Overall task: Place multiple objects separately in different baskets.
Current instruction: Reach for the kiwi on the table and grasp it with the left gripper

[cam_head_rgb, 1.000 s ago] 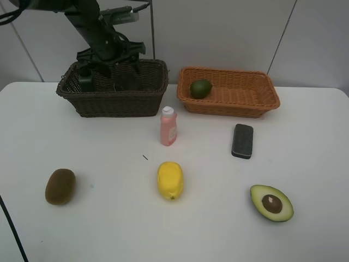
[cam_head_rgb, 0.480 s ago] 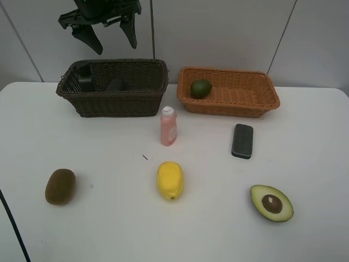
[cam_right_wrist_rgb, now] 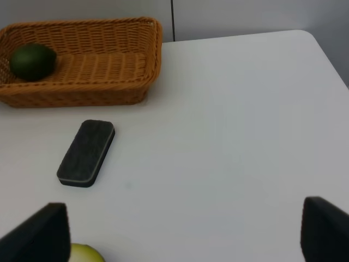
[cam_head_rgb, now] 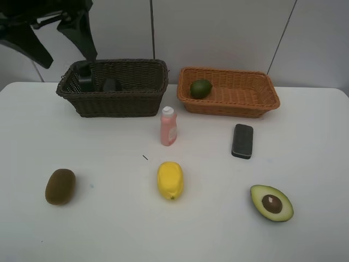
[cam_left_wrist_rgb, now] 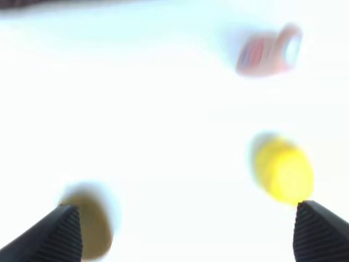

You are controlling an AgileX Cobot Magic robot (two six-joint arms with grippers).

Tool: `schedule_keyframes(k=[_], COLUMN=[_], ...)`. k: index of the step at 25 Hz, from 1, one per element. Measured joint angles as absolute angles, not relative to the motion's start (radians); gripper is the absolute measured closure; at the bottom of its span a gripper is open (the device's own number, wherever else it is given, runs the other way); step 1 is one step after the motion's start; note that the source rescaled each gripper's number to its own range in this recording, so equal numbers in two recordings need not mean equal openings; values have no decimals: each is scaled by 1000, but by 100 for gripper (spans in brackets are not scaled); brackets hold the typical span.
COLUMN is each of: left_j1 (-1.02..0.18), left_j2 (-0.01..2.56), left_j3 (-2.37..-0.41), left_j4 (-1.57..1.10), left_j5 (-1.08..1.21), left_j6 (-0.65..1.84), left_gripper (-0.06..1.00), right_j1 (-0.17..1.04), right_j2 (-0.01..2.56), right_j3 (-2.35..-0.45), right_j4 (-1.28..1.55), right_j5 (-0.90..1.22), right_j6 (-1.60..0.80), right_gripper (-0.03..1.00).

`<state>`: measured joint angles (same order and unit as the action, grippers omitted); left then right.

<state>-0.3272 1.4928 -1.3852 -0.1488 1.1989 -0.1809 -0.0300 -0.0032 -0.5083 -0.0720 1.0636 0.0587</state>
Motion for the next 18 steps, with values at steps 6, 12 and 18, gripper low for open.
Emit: schedule_keyframes(k=[6,12,18], left_j1=[-327,-327,-327], left_j2=[1309,1322,1459], left_j3=[-994,-753,-720], left_j4=[-122,-111,-56], left_j5=[1200,1048,893], left_j6=[-209,-247,-266], left_gripper=[-6,-6,-6], right_j1=[-30,-30,-30], right_j2=[-3,-3,-3], right_j3=[-508,-508,-508], right_j4=[-72,-72,-72], right_j5=[1064,1064,1064], right_j6=[59,59,59], right_gripper=[-3,-3,-3])
